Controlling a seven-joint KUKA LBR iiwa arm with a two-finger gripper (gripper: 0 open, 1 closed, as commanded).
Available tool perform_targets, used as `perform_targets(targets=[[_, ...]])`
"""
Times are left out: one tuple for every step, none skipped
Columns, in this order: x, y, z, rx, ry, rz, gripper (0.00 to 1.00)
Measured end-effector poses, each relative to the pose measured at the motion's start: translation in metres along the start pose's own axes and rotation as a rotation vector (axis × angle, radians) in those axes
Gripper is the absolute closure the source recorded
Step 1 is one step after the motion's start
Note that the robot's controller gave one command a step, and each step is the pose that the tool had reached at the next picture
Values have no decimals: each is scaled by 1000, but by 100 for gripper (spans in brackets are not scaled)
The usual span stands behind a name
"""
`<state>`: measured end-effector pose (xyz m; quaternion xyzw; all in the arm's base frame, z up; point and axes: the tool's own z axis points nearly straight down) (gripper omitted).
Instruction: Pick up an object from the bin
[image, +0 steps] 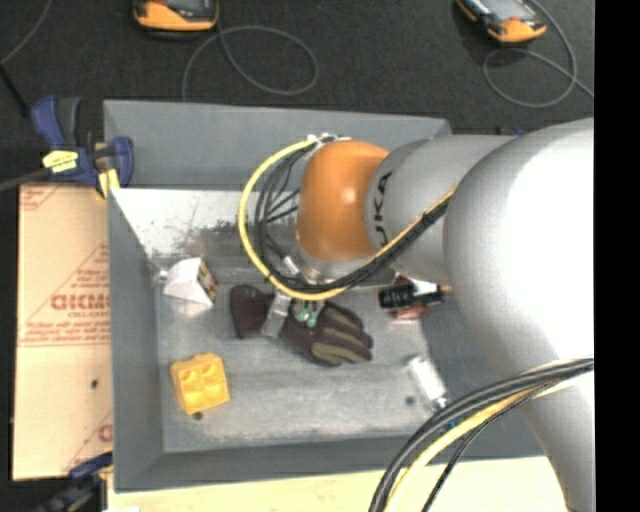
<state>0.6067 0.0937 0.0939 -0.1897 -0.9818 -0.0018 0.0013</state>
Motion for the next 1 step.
perform_targets(targets=[[-3,1,-17,-5,-8,0,100]])
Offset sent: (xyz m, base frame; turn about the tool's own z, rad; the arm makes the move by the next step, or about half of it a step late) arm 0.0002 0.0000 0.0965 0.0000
